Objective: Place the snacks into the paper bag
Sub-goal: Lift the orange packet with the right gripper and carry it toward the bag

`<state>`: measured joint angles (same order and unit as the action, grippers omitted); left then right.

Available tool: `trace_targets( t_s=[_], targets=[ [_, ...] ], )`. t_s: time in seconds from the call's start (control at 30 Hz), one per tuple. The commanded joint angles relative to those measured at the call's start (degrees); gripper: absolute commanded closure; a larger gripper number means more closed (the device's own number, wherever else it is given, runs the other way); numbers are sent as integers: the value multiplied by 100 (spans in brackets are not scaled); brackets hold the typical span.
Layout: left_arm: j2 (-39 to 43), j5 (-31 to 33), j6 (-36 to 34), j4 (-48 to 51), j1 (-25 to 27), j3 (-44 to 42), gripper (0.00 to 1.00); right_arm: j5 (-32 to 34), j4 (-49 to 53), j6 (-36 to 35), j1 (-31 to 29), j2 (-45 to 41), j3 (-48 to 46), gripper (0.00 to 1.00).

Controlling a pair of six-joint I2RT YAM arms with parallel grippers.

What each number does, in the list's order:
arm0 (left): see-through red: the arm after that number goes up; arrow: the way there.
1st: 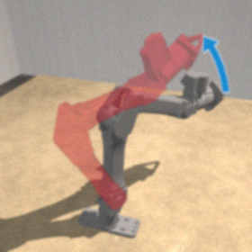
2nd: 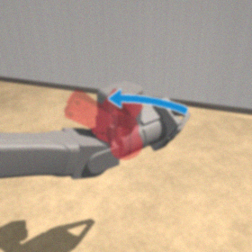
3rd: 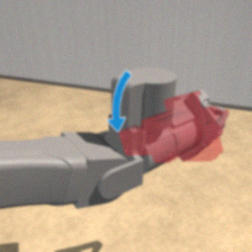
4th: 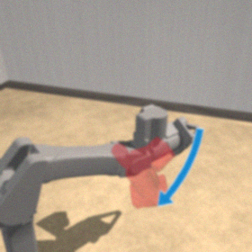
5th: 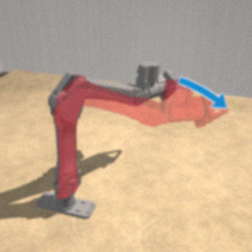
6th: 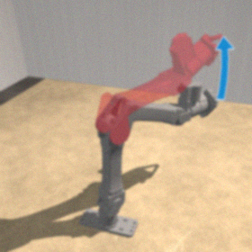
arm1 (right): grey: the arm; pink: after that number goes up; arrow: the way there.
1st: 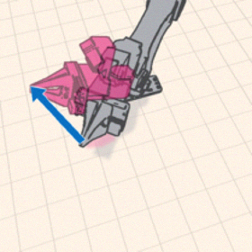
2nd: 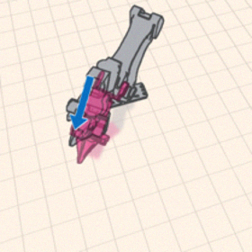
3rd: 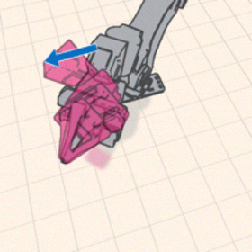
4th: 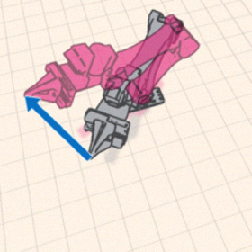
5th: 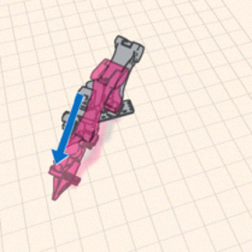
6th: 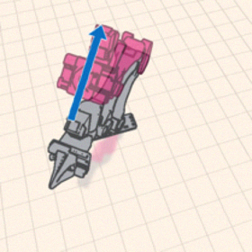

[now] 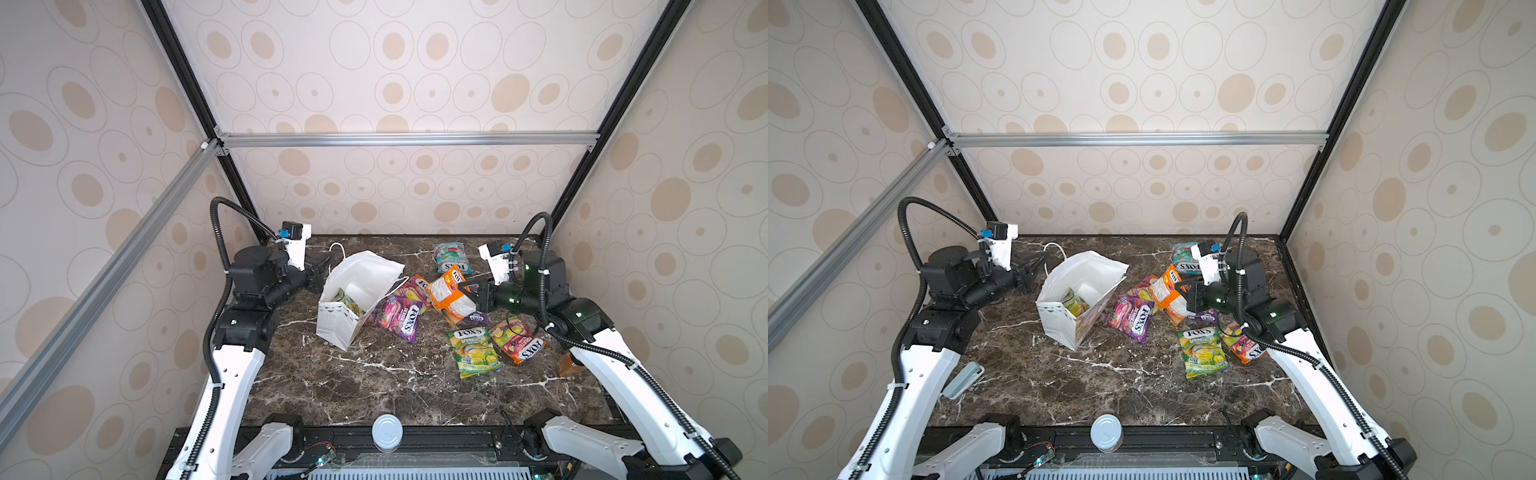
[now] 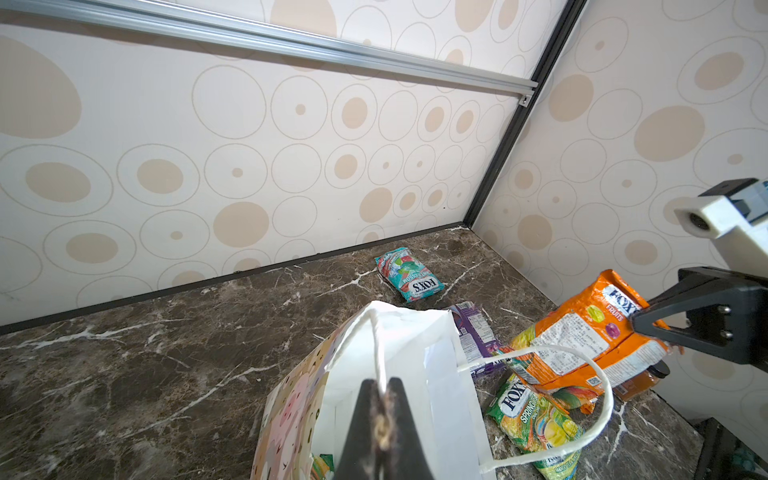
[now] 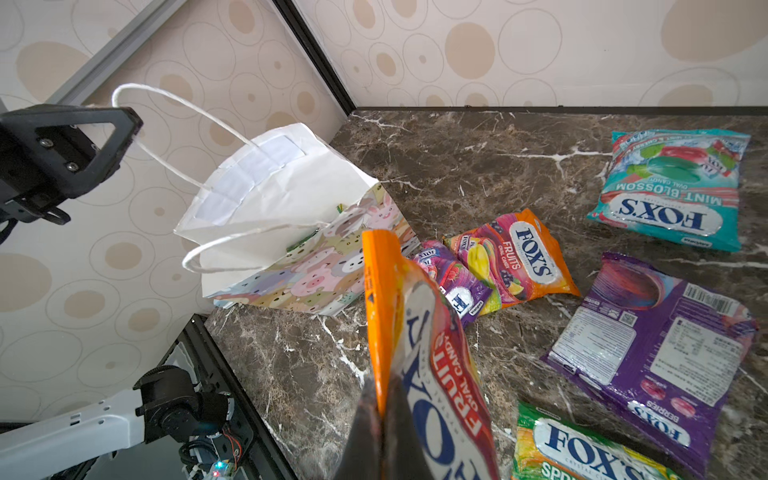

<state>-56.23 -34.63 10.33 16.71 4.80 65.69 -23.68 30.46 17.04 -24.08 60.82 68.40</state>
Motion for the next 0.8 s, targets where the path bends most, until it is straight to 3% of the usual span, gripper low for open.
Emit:
trace_targets(
  t_s=[0.0, 0.33, 0.5, 0.77],
  targets=[
    [121, -135, 47, -272, -23, 23, 100, 99, 84, -129, -97, 43, 337, 100],
    [144, -57, 27, -269, -23, 10, 100, 283, 146, -267, -478, 459, 1267, 100],
    [138, -78, 35, -269, -24, 5, 100, 730, 543, -715, -865, 1001, 2165, 100],
    [142, -105, 40, -278, -22, 12, 100, 950, 651, -1125, -949, 1691, 3297, 100]
  ],
)
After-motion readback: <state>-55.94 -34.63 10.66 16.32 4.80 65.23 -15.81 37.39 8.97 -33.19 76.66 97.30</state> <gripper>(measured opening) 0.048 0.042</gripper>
